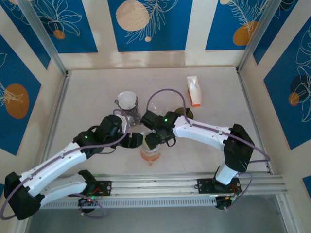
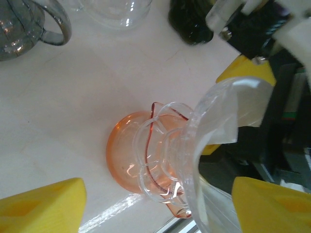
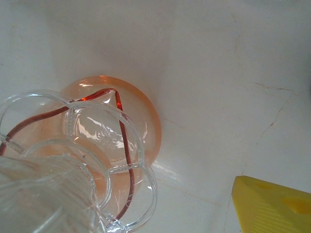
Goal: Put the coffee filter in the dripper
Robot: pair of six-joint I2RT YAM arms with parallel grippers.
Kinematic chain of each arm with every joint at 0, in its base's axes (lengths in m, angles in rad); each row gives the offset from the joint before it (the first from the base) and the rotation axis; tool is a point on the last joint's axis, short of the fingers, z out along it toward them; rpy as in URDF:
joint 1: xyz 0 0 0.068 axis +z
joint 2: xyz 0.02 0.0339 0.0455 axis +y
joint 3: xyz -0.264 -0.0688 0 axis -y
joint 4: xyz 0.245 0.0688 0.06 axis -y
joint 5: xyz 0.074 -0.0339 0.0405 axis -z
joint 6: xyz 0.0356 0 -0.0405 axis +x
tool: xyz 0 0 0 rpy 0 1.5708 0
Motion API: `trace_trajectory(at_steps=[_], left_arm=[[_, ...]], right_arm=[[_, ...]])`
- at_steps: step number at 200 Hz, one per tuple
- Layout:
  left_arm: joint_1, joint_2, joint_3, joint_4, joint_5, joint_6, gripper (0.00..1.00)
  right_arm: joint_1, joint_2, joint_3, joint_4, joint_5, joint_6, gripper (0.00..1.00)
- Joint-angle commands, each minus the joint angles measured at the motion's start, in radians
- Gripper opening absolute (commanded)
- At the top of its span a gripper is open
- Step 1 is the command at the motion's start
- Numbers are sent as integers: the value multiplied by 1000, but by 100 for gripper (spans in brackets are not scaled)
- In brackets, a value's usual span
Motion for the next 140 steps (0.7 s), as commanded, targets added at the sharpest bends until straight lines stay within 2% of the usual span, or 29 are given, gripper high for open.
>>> trace_trajectory(at_steps=[1,23,49,93,140], left_arm=[[17,-25,-14,53,47,-4,85],[23,2,-8,54,50,-8,83],[28,25,-9,30,42,-9,70],[30,39,-5,-24,25,4,57],[32,43,-3,-34,21,4,55]], right_arm=[[11,41,-9,-17,40,3,81],[11,45,-8,-14,42,6,81],[11,45,-8,-16,43,8,81],[11,45,-9,-10,45,14,81],[9,27,-7,10,53,21,81]])
